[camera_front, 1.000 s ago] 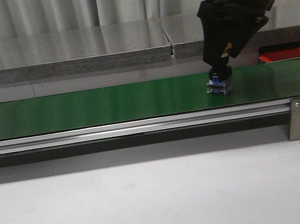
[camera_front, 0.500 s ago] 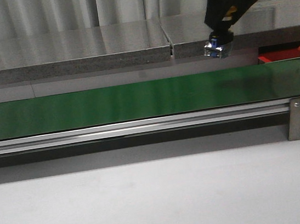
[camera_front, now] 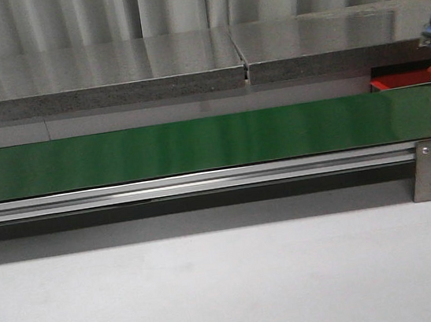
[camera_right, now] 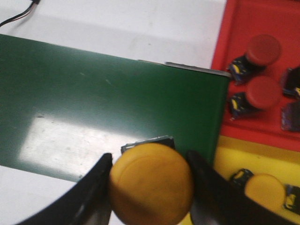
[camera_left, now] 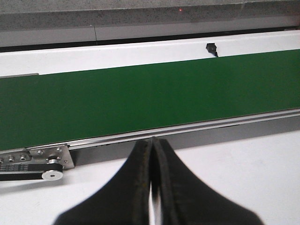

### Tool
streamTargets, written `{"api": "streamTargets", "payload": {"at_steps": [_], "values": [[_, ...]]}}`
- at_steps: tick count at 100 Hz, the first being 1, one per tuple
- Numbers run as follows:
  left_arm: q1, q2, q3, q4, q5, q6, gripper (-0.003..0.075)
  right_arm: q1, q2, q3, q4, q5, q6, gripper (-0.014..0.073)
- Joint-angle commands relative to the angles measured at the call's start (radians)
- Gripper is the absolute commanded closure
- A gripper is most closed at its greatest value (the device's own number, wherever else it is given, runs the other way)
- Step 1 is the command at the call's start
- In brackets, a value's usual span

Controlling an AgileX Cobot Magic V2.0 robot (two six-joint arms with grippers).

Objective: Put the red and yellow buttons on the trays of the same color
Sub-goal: 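Carry the yellow button into the yellow tray and open the right gripper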

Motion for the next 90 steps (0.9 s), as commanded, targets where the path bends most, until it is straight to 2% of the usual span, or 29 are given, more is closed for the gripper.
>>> {"api": "streamTargets", "payload": {"at_steps": [1,26,46,60,71,90], "values": [[-0.010,0.004,-0.028,-0.015,-0.068,-0.004,0.0739,-0.060,-0.074,0.000,0.001,-0.052,-0.001,0.0609],[-0.010,0.004,-0.028,-0.015,-0.068,-0.004,0.0739,-0.263,-0.118,0.077,0.002,-0.059,-0.001,0.0609],[-0.010,0.004,-0.028,-0.015,-0.068,-0.004,0.0739,-0.376,-0.118,0.136,0.002,-0.095,-0.001,0.0609],[-0.010,0.004,-0.028,-0.015,-0.068,-0.004,0.0739,-0.426,-0.118,0.169,0.002,-0.105,-0.001,0.0615],[-0.010,0.004,-0.028,-0.015,-0.068,-0.004,0.0739,-0.448,-0.118,0.201,0.002,-0.150,0.011,0.0666],[-0.010,0.004,-0.028,-0.015,-0.068,-0.004,0.0739,-0.464,-0.115,0.267,0.002,-0.209,0.033,0.0661]]}}
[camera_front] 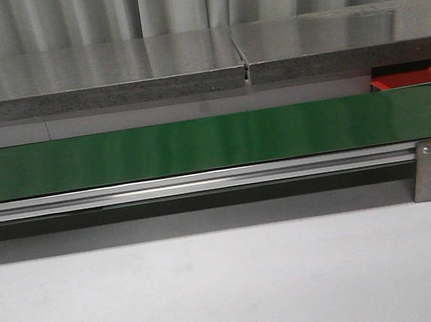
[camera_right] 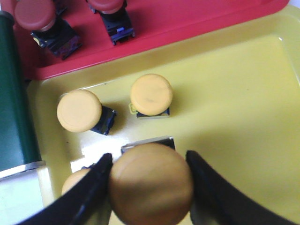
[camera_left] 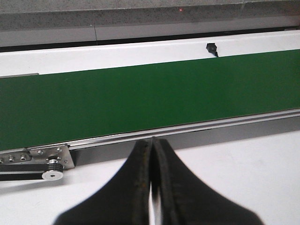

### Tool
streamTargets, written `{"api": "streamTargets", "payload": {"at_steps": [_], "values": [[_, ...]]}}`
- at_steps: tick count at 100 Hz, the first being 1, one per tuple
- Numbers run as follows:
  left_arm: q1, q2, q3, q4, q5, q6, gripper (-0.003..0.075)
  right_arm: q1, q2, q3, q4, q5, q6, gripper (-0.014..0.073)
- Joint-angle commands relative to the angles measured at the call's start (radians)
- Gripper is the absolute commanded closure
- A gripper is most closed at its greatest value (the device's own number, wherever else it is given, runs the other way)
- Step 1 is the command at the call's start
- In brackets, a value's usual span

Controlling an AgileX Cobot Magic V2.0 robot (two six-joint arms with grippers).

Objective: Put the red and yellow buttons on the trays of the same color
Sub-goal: 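Carry the yellow button into the yellow tray and open the right gripper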

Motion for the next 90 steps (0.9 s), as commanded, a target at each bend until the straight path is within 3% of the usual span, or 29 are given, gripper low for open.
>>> {"api": "streamTargets", "payload": {"at_steps": [1,80,90], "values": [[-0.010,0.004,-0.028,-0.015,-0.068,-0.004,0.0739,-0.009,-0.032,0.001,0.008,-0.082,0.013,0.0661],[-0.010,0.004,-0.028,-0.015,-0.068,-0.004,0.0739,-0.009,0.205,0.031,0.012,-0.156,0.021,0.0659],[-0.010,0.004,-0.028,-0.015,-0.068,-0.004,0.0739,-0.009,0.206,0.031,0.012,-0.157,0.021,0.0605]]}}
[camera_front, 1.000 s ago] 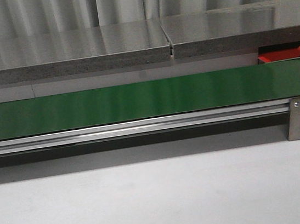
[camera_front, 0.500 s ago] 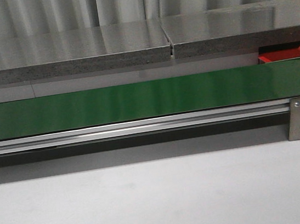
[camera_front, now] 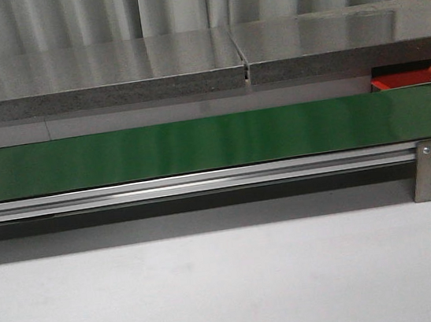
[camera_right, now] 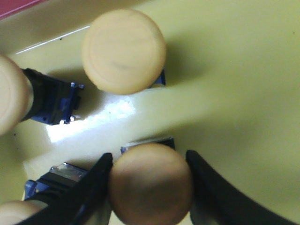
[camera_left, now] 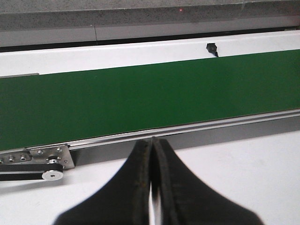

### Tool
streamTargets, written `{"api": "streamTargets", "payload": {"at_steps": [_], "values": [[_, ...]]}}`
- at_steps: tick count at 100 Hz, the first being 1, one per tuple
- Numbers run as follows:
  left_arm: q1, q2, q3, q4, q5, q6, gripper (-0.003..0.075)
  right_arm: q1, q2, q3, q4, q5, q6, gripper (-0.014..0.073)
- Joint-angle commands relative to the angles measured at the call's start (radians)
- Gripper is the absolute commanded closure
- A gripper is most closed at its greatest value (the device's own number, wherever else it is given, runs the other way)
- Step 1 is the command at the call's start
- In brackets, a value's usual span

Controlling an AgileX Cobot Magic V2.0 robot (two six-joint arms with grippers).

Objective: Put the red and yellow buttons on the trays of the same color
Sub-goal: 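Carry the yellow button into the yellow tray and open the right gripper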

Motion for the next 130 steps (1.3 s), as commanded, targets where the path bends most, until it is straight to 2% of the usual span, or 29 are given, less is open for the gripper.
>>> {"api": "streamTargets", "payload": {"at_steps": [1,23,33,80,100,130], "values": [[-0.010,0.004,-0.028,-0.015,-0.068,-0.004,0.0739,-0.009,-0.035,-0.023,0.012,-0.043,-0.002,0.0598],[-0.010,0.004,-0.028,-0.015,-0.068,-0.004,0.0739,-0.009,-0.035,-0.023,0.012,-0.051,-0.002,0.0287],[-0.010,0.004,-0.028,-0.015,-0.068,-0.004,0.0739,-0.009,-0.035,-0.023,0.012,-0.054,-0.002,0.0204],[-0.010,0.004,-0.028,-0.015,-0.068,-0.004,0.0739,-0.009,-0.039,-0.023,0.012,-0.067,-0.002,0.0138],[-0.010,0.004,-0.028,-0.015,-0.068,-0.004,0.0739,-0.009,-0.039,-0.024,0.013,-0.066,-0.002,0.0024],[-0.010,0.004,-0.028,-0.015,-0.068,-0.004,0.0739,-0.004,-0.121,-0.026,0.027,-0.078,-0.003,0.0029]]}}
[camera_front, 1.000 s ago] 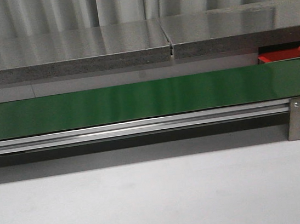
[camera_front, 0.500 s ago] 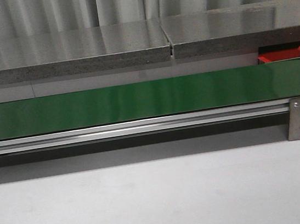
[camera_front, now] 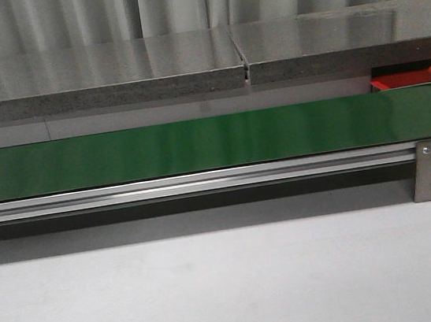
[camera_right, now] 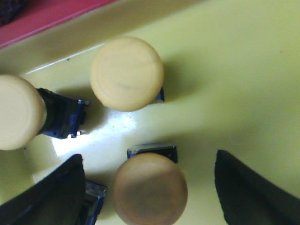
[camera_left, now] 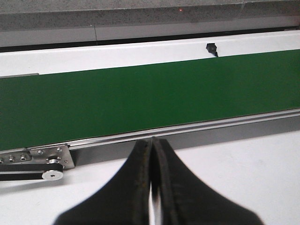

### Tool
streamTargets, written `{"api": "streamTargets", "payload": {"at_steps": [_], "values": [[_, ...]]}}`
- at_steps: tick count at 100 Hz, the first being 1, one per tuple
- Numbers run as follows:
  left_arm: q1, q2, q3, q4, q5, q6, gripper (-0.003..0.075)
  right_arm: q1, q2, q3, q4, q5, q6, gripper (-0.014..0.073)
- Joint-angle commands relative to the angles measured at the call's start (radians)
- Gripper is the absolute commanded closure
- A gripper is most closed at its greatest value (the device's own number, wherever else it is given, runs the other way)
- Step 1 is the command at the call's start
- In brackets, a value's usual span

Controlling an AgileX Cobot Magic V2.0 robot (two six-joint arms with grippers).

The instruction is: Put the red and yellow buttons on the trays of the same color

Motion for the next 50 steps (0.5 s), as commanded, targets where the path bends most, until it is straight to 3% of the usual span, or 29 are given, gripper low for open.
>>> {"api": "streamTargets", "payload": {"at_steps": [1,16,42,50], "values": [[-0.010,0.004,-0.028,-0.015,-0.068,-0.004,0.0739,-0.003,-0.083,-0.026,0.012,-0.044,-0.005,0.0031],[-0.010,0.004,-0.028,-0.015,-0.068,-0.004,0.0739,0.049,-0.170,-0.026,-0.008,-0.039,-0.013,0.0151],[-0.010,0.004,-0.028,-0.015,-0.068,-0.004,0.0739,0.225,-0.296,-0.026,-0.012,-0.026,-0.014,0.0528],[-0.010,0.004,-0.028,-0.015,-0.068,-0.004,0.0739,0.288,-0.319,-0.026,-0.012,-0.032,-0.014,0.0609]]}}
